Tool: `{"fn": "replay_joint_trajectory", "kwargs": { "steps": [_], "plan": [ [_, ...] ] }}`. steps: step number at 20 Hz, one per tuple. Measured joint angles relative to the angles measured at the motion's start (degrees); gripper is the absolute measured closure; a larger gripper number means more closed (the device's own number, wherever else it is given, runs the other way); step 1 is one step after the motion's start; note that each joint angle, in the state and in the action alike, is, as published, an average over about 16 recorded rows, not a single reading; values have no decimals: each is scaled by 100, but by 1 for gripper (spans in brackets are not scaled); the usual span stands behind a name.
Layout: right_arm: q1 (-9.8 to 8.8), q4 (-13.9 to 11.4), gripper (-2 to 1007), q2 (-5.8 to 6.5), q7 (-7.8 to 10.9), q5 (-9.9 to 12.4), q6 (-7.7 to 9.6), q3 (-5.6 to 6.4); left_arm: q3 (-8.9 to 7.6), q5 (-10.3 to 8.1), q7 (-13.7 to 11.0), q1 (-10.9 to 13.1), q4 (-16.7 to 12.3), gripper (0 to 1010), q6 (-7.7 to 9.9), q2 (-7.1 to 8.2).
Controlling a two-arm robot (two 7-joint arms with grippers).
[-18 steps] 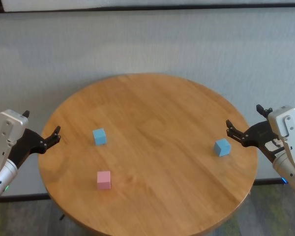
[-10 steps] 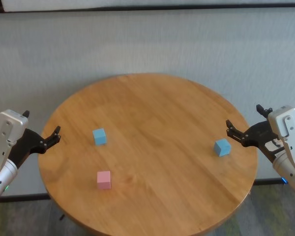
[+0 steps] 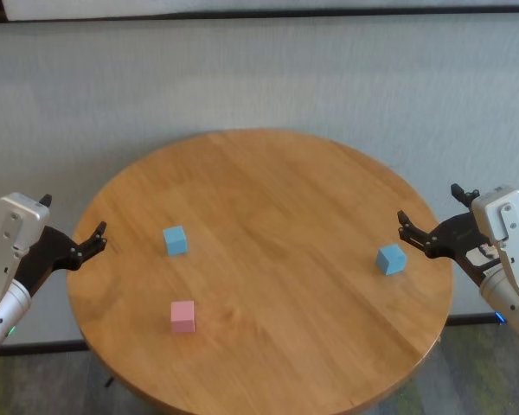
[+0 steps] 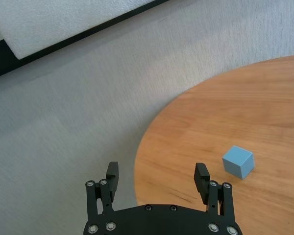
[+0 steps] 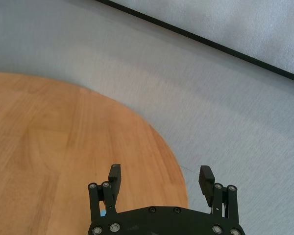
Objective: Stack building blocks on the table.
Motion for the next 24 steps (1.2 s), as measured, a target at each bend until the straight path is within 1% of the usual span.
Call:
{"fn": "replay_joint_trajectory", "kwargs": {
  "steps": [9,12,17,21,24],
  "plan": [
    [0,0,0,0,0,0,0,0,1,5,-9,1,-4,10,-1,4],
    [0,0,0,0,0,0,0,0,14,30,-81,14,-39,10,-9,38],
    [0,0,0,0,0,0,0,0,53,65,-332,88,-193,10,-54,166],
    [0,0,0,0,0,0,0,0,96,81,-638,205,-426,10,-131,325],
    [0,0,0,0,0,0,0,0,136,79,-920,305,-632,10,-214,448]
  ]
}}
